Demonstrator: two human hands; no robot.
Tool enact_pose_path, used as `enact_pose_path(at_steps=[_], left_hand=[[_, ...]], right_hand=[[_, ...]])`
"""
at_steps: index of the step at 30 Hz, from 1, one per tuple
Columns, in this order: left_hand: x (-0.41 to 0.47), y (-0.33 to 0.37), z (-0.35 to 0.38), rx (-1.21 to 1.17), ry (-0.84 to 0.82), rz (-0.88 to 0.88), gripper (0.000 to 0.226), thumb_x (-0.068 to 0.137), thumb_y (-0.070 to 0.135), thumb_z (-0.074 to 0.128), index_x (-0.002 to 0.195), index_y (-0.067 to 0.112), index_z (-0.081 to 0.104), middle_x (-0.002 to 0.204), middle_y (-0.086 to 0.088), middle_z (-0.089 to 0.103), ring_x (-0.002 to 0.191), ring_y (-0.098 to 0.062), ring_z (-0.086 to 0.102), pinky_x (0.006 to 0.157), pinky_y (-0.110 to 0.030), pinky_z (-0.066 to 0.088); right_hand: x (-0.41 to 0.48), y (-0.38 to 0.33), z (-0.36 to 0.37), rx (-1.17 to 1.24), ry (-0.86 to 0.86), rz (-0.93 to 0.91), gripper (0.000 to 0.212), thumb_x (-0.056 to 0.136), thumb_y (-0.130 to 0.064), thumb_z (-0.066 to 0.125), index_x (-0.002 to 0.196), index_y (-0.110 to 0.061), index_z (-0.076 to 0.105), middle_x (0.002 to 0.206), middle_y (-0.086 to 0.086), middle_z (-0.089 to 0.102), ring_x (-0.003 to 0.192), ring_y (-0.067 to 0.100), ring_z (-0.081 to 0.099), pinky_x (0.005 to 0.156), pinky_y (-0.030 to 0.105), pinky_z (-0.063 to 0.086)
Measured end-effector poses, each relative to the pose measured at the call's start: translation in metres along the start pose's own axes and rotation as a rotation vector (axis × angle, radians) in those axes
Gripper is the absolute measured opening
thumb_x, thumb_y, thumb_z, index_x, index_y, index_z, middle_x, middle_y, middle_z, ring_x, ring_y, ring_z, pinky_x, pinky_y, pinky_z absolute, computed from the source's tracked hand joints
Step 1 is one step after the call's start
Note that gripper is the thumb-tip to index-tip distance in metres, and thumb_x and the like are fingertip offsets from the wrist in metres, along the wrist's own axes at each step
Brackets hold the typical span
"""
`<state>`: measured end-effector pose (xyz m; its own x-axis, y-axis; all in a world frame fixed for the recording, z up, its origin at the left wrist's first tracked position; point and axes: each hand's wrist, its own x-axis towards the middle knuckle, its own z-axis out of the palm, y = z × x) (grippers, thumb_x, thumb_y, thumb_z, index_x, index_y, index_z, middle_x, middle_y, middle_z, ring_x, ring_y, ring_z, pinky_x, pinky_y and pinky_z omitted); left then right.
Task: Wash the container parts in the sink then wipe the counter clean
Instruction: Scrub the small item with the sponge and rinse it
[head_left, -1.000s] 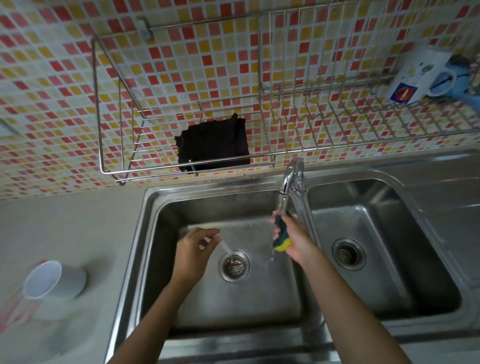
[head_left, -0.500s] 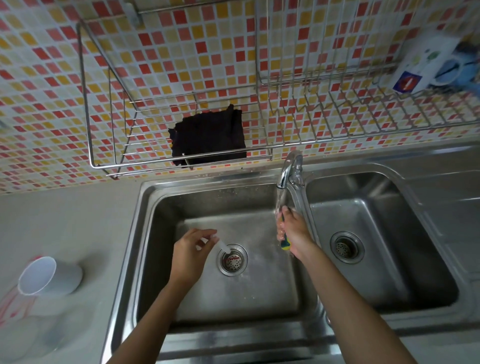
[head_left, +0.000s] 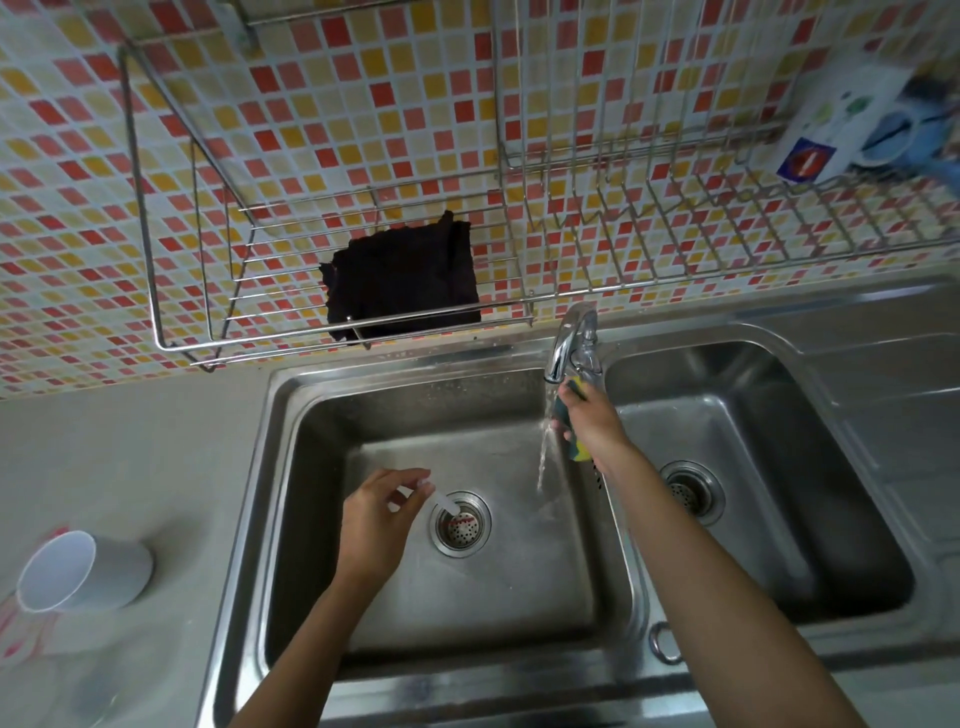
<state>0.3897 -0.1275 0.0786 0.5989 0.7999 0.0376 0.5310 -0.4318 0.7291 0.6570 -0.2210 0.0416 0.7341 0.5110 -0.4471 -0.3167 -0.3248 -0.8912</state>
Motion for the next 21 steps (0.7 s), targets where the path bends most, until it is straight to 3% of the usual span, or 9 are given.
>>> enact_pose_path(at_steps=[2,5,7,9,12,14,16,19,21], left_hand=[[-0.001,-0.001,-0.001,-0.006,0.004,-0.012,0.016,0.083,0.02,0.073,0.099,0.02,0.075,0.086,0.013,0.065,0.069,-0.001,0.062,0.063,-0.005,0.044],[-0.003,-0.002,-0.003,-0.017,0.015,-0.02,0.015,0.083,0.019,0.073,0.098,0.018,0.075,0.088,0.011,0.067,0.071,-0.003,0.063,0.065,-0.008,0.046],[-0.005,-0.003,-0.007,-0.036,0.034,-0.032,0.014,0.083,0.019,0.074,0.096,0.017,0.075,0.09,0.009,0.069,0.071,-0.004,0.063,0.065,-0.009,0.047],[-0.008,-0.005,-0.011,-0.048,0.057,-0.042,0.011,0.082,0.02,0.074,0.093,0.019,0.075,0.089,0.008,0.07,0.071,-0.004,0.064,0.064,-0.011,0.048],[-0.012,-0.005,-0.021,-0.063,0.11,-0.058,0.009,0.082,0.02,0.075,0.091,0.02,0.073,0.084,0.008,0.068,0.074,-0.005,0.064,0.065,-0.019,0.052],[-0.019,-0.002,-0.028,-0.058,0.165,-0.04,0.01,0.083,0.02,0.074,0.092,0.022,0.071,0.083,0.01,0.067,0.076,-0.004,0.064,0.065,-0.017,0.05],[-0.027,-0.005,-0.029,-0.052,0.215,-0.035,0.012,0.083,0.021,0.073,0.094,0.024,0.07,0.084,0.012,0.065,0.077,-0.004,0.063,0.065,-0.017,0.049],[-0.042,-0.019,-0.019,-0.015,0.174,-0.108,0.012,0.084,0.024,0.072,0.096,0.023,0.071,0.083,0.015,0.064,0.078,-0.004,0.062,0.068,-0.025,0.054],[-0.05,-0.031,-0.01,0.022,0.111,-0.133,0.014,0.085,0.026,0.07,0.098,0.021,0.072,0.085,0.016,0.064,0.081,-0.003,0.061,0.073,-0.027,0.054]], right_hand=[[0.013,-0.006,-0.001,-0.093,-0.031,-0.001,0.014,0.101,-0.024,0.046,0.106,-0.021,0.059,0.086,0.002,0.056,0.051,0.008,0.062,0.039,0.014,0.038],[0.024,-0.01,-0.007,-0.173,-0.045,-0.019,0.034,0.101,-0.029,0.045,0.133,-0.017,0.051,0.105,0.003,0.058,0.068,0.012,0.068,0.044,0.019,0.042],[0.022,-0.013,-0.013,-0.132,-0.002,-0.043,0.038,0.102,-0.033,0.044,0.137,-0.02,0.047,0.116,0.002,0.061,0.078,0.015,0.068,0.05,0.024,0.045],[0.015,-0.018,-0.017,-0.061,0.045,-0.047,0.035,0.102,-0.034,0.042,0.133,-0.018,0.049,0.105,0.001,0.064,0.08,0.019,0.065,0.053,0.025,0.045],[-0.002,-0.024,-0.015,0.038,0.119,-0.106,0.031,0.104,-0.032,0.037,0.119,-0.011,0.054,0.088,0.005,0.063,0.064,0.016,0.061,0.052,0.023,0.048],[-0.021,-0.019,-0.009,0.121,0.231,-0.2,0.021,0.104,-0.029,0.037,0.102,-0.019,0.056,0.079,0.003,0.063,0.053,0.01,0.059,0.051,0.024,0.05],[-0.045,0.002,0.0,0.046,0.329,-0.281,0.019,0.103,-0.031,0.039,0.095,-0.026,0.055,0.075,0.002,0.066,0.052,0.011,0.061,0.051,0.027,0.051],[-0.075,0.058,0.018,-0.255,0.179,-0.164,0.03,0.1,-0.049,0.034,0.093,-0.027,0.053,0.075,0.003,0.065,0.055,0.019,0.06,0.051,0.035,0.052],[-0.083,0.097,0.027,-0.398,0.066,-0.084,0.057,0.085,-0.077,0.024,0.09,-0.027,0.051,0.075,0.006,0.065,0.058,0.026,0.06,0.057,0.043,0.054]])
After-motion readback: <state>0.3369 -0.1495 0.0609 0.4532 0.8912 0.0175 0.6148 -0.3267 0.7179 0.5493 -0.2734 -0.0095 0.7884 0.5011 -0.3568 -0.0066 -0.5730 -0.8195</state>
